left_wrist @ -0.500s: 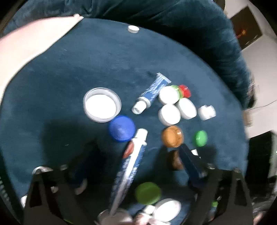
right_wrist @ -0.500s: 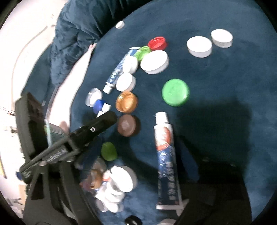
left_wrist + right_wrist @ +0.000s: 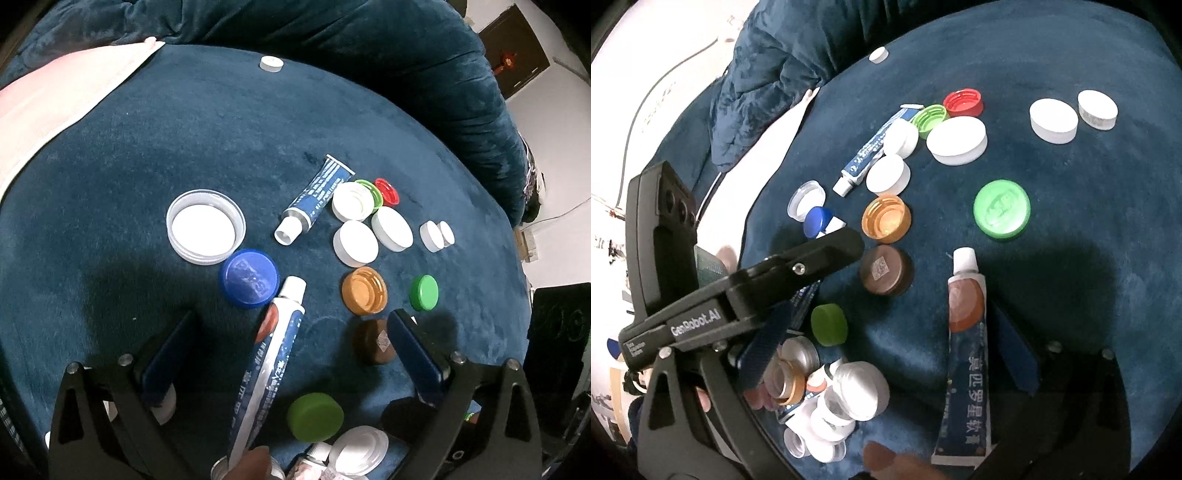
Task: Organize objects
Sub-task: 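Grasp the blue-white tube with the left tool while the right tool grasps the red-topped toothpaste tube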
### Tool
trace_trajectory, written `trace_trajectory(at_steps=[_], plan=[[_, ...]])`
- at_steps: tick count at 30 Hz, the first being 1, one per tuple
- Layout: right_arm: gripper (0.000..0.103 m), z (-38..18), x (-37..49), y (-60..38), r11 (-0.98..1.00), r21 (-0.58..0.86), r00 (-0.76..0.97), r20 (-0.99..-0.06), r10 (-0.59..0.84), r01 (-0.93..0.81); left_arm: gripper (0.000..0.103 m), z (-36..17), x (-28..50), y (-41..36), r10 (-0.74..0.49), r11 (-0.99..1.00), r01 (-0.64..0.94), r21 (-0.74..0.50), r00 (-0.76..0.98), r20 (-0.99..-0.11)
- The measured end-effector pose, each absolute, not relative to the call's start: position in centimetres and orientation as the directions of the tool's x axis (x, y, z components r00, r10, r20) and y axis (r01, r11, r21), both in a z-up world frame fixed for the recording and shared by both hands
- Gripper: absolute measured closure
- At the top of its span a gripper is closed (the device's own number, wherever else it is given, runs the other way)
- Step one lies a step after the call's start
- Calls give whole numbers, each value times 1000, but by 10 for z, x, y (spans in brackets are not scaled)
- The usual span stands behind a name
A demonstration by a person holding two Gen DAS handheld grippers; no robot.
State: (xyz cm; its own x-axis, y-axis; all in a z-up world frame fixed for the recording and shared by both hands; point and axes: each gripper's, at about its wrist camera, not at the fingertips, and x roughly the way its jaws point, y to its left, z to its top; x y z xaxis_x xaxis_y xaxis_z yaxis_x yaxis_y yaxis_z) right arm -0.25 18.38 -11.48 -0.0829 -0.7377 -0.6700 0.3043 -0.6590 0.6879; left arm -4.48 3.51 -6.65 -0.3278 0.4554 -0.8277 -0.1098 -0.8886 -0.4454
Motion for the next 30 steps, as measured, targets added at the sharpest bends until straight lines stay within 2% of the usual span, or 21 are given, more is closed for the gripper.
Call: trace_trajectory(at_steps=[3, 7, 9, 12, 14, 16, 20, 22, 24, 25, 27, 28, 29, 30], plan=[[0, -113, 3, 192, -652, 692, -97, -659, -746, 312, 1, -60, -46, 40, 461, -886, -117, -448, -325, -826], [0, -99, 8, 193, -691, 638, -138, -693, -708, 340, 1, -50, -43, 34, 465, -885, -135, -445, -311, -829], [0, -88, 13, 194, -752, 551, -202, -741, -641, 362, 1, -42, -40, 32, 412, -911, -134, -390, -346, -843], [0, -73, 21, 191, -823, 400, -312, -785, -535, 403, 2, -33, -33, 28, 269, -963, -148, -227, -425, -864], [1, -77, 23, 185, -837, 353, -313, -809, -498, 419, 9, -35, -31, 28, 207, -975, -162, -150, -437, -875], [4, -87, 22, 183, -845, 341, -298, -826, -478, 411, 10, -39, -29, 28, 181, -979, -167, -120, -427, -886], [24, -101, 19, 182, -869, 289, -281, -864, -417, 403, 16, -47, -29, 30, 146, -978, -195, -68, -417, -897], [32, -102, 18, 184, -875, 270, -291, -869, -401, 402, 25, -44, -29, 32, 147, -976, -210, -58, -436, -888], [50, -103, 17, 184, -874, 273, -282, -871, -402, 402, 47, -40, -26, 33, 158, -973, -221, -61, -451, -878], [55, -103, 16, 187, -875, 282, -278, -870, -406, 393, 50, -38, -31, 38, 159, -972, -228, -59, -448, -880], [70, -104, 15, 190, -879, 286, -275, -873, -404, 382, 66, -36, -33, 39, 191, -965, -248, -85, -442, -877], [73, -105, 15, 192, -883, 284, -275, -875, -399, 374, 75, -36, -33, 38, 199, -964, -248, -95, -438, -877], [84, -104, 15, 193, -883, 292, -271, -874, -402, 367, 86, -34, -32, 36, 207, -963, -248, -104, -438, -875], [84, -106, 14, 195, -884, 300, -257, -878, -403, 359, 86, -32, -32, 34, 227, -952, -288, -106, -426, -876]])
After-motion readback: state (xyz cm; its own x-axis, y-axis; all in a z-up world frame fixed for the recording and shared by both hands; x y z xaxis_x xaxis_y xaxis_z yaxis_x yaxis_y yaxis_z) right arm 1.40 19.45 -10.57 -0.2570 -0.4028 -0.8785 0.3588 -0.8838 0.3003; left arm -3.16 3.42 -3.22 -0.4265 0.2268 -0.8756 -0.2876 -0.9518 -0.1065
